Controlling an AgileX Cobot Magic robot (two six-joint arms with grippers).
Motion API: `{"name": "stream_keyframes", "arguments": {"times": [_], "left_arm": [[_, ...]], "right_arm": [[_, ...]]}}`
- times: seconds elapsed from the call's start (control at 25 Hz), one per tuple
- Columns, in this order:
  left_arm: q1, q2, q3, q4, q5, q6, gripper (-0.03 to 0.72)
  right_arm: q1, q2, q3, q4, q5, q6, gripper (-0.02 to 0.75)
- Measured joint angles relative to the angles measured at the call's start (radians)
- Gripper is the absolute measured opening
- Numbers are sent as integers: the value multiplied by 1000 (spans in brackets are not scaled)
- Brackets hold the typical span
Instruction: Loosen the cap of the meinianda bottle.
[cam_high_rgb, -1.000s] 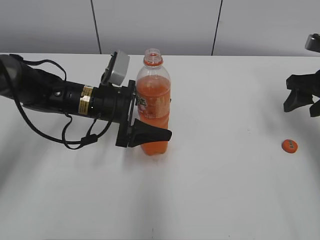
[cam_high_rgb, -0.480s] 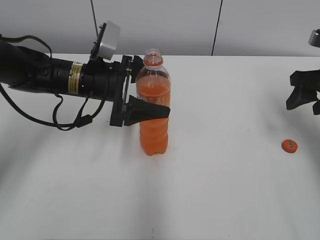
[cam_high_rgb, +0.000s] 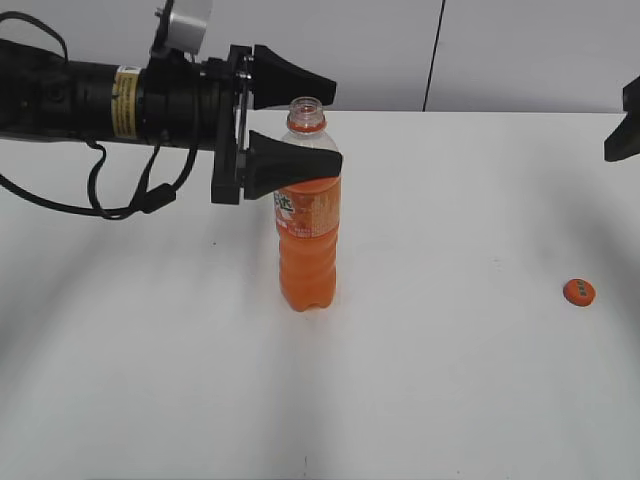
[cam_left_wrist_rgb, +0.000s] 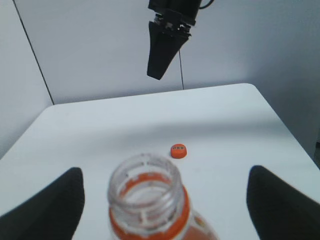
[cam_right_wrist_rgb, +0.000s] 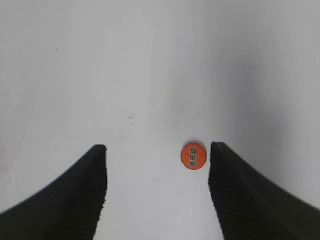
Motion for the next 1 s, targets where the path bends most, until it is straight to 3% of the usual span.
{"name": "stream_keyframes", "arguments": {"times": [0.36,0.52,0.64,0.88,1.0], "left_arm": [[1,-195,0,-6,20,-87,594],[1,-318,1,-8,174,-143,594],[1,-395,1,-11,437,-164,594],[1,-445,1,-26,1252,-172,594],[5,-422,1,-74,1537,-172,594]], "right_arm": [[0,-137,0,0,45,0,480],[0,-174,0,0,50,0,480],[0,-197,0,0,53,0,480],[0,-236,0,0,70,0,480],[0,-246,0,0,76,0,480]]}}
